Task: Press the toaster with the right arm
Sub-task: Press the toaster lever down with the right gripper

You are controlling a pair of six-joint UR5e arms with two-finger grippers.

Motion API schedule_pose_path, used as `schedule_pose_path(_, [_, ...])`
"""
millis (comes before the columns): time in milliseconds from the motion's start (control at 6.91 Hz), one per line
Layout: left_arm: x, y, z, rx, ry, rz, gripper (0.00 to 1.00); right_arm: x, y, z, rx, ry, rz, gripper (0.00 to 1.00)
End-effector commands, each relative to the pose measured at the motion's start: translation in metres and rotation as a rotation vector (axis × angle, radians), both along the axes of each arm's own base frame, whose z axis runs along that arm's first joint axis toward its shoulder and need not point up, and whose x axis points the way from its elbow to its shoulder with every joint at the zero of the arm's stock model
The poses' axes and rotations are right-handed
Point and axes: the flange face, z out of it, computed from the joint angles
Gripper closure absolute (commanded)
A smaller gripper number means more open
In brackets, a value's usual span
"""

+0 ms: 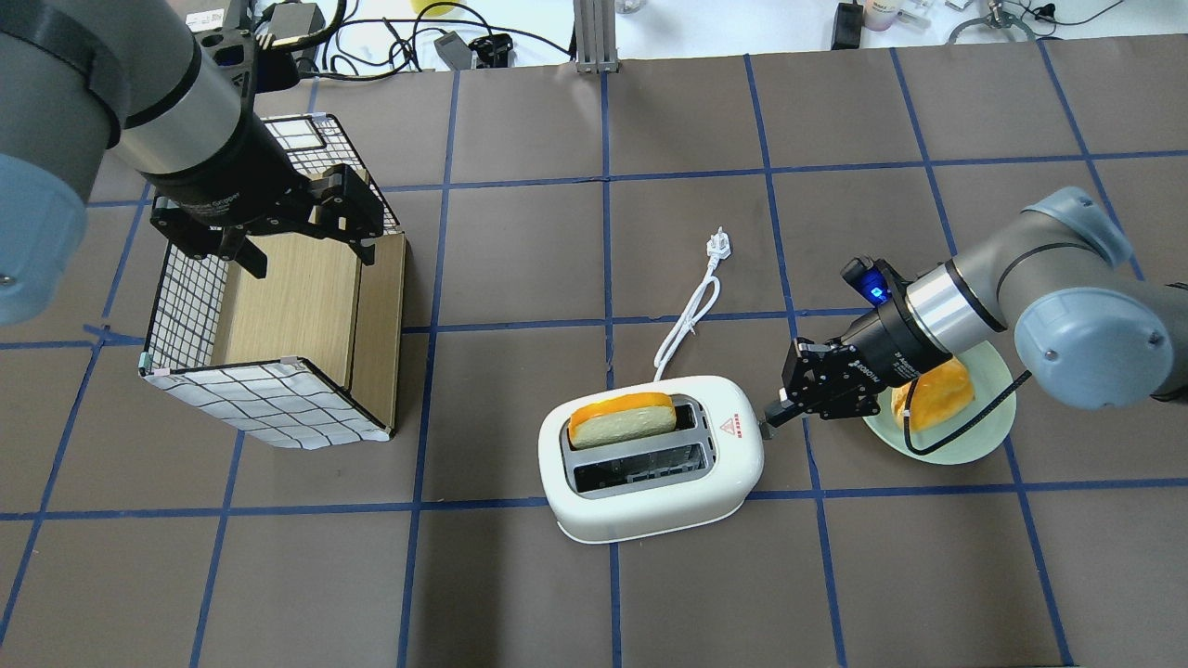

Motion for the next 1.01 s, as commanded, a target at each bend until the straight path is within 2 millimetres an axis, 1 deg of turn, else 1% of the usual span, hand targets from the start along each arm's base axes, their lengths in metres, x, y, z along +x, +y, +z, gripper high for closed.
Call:
schedule_pose_path(0, [0.0,0.0,0.001,-0.001,0.0,0.0,0.0,-0.001,-0.004,-0.009,-0.005,-0.005,0.009,1.0])
schedule_pose_path(289, [0.0,0.0,0.0,0.0,0.001,0.0,0.0,-0.001,-0.004,-0.01,-0.01,-0.003,0.012,1.0])
schedule_pose_path(579, [0.0,0.0,0.0,0.0,0.0,0.0,0.0,0.001,0.003,-0.022,-0.028,0.004,0.014,1.0])
schedule_pose_path(868, [0.0,0.0,0.001,-0.001,0.001,0.0,0.0,0.001,0.003,-0.023,-0.028,0.011,0.011,1.0])
